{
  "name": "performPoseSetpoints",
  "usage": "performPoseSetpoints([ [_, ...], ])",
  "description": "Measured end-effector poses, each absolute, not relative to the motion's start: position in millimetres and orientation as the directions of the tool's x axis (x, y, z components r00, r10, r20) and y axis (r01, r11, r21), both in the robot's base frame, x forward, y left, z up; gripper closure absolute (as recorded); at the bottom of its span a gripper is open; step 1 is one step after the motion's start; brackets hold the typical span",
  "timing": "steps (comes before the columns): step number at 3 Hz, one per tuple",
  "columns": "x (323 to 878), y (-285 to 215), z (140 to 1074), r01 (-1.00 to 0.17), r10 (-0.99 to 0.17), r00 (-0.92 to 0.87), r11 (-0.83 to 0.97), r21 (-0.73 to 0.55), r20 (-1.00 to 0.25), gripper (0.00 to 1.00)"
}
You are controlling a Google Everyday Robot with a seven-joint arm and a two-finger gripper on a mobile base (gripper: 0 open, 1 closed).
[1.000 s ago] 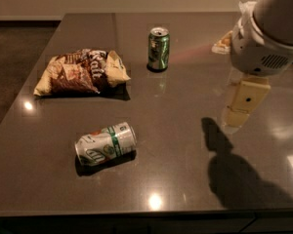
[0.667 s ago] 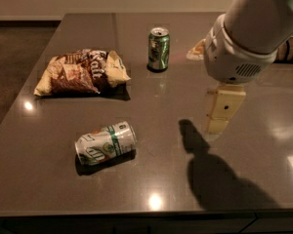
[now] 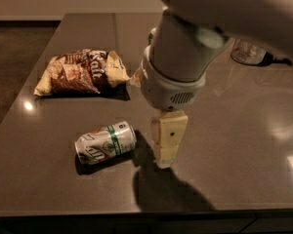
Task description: Place 7up can upright
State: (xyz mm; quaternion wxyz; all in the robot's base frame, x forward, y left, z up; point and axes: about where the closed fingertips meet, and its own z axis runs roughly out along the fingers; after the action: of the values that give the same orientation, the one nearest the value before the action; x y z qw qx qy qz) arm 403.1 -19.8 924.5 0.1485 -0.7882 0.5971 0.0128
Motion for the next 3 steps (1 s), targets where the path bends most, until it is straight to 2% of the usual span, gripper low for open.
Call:
performPoseSetpoints([
  [2, 383.8, 61.8, 875.0, -0.912, -0.905, 0.400, -0.379, -0.154, -0.142, 0.00],
  [3, 387.1, 88.0, 852.9, -0.913, -0.908, 0.403, -0.390, -0.119, -0.115, 0.00],
])
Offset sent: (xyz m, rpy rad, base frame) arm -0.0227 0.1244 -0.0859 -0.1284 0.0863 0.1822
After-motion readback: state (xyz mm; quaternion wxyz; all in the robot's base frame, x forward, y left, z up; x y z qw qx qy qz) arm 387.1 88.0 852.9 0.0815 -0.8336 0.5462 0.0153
